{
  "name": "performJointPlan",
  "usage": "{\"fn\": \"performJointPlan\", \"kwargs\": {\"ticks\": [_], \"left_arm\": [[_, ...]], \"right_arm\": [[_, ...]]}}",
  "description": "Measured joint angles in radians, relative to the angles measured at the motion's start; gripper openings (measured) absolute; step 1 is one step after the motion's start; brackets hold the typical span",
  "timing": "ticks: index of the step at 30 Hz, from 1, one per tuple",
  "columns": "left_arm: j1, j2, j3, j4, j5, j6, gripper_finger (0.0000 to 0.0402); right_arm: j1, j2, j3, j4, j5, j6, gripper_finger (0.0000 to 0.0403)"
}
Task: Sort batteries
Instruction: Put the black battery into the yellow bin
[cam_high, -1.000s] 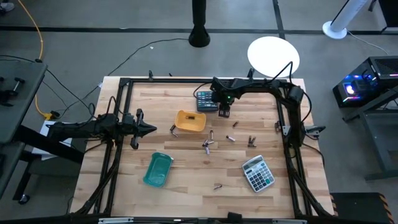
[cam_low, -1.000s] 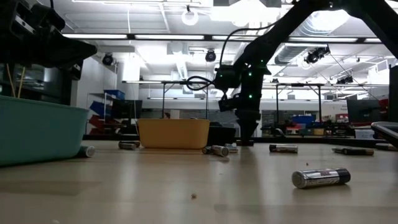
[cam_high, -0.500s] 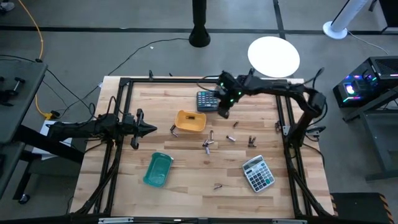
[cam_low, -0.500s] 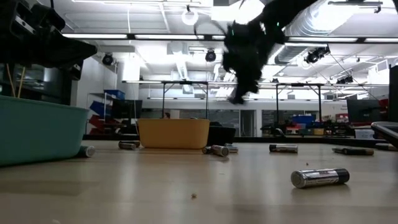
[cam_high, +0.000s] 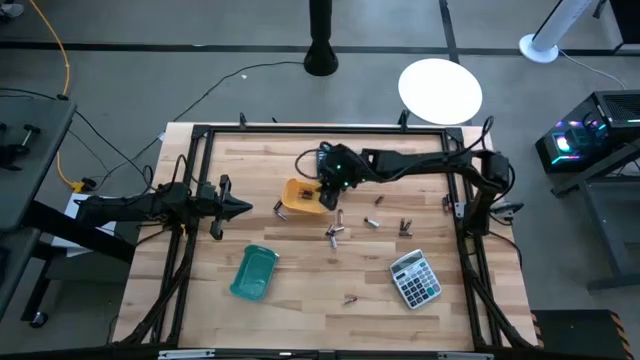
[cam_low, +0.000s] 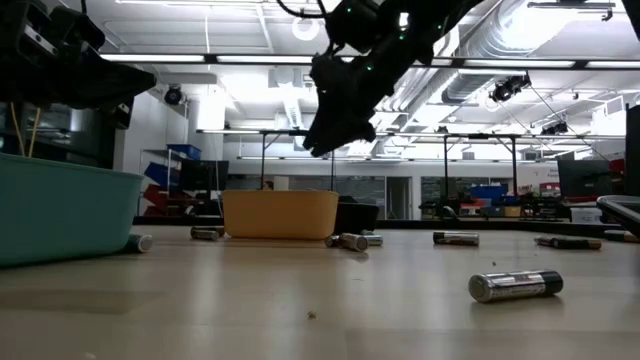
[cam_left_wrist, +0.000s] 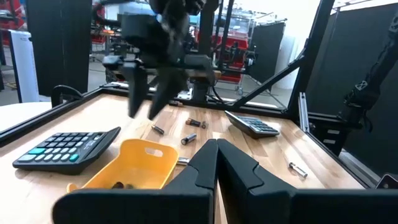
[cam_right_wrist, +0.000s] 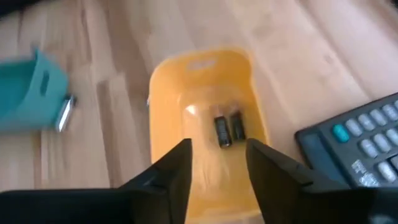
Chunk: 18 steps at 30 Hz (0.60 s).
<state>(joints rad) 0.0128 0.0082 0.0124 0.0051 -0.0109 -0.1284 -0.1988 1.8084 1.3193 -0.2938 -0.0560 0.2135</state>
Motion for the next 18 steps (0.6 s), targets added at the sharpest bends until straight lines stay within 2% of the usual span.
{"fn": "performJointPlan", "kwargs": {"ticks": [4, 6, 8, 11, 14, 16, 18], "left_arm": [[0.0, 0.0, 0.0, 0.004, -0.017, -0.001, 0.0001], [0.0, 0.0, 0.0, 0.044, -0.027, -0.077, 0.0001], [-0.001, 0.005, 0.0, 0.19, -0.074, -0.205, 0.0001], [0.0, 0.028, 0.001, 0.473, -0.215, -0.398, 0.0001], [0.0, 0.074, 0.029, 0.699, -0.278, -0.409, 0.0001], [0.0, 0.132, 0.1, 0.712, -0.279, -0.368, 0.0001], [0.0, 0.226, 0.206, 0.606, -0.277, -0.332, 0.0001]], "right_arm": [[-0.021, -0.009, 0.011, -0.006, -0.036, 0.035, 0.0178], [-0.032, -0.013, 0.039, -0.017, -0.081, 0.038, 0.0181], [-0.044, -0.022, 0.079, -0.044, -0.127, 0.041, 0.0182], [-0.051, -0.024, 0.141, -0.096, -0.154, 0.034, 0.0183], [-0.05, -0.023, 0.198, -0.155, -0.155, 0.012, 0.0183], [-0.05, -0.023, 0.23, -0.188, -0.157, -0.007, 0.0183], [-0.049, -0.023, 0.256, -0.222, -0.157, -0.018, 0.0183]]}}
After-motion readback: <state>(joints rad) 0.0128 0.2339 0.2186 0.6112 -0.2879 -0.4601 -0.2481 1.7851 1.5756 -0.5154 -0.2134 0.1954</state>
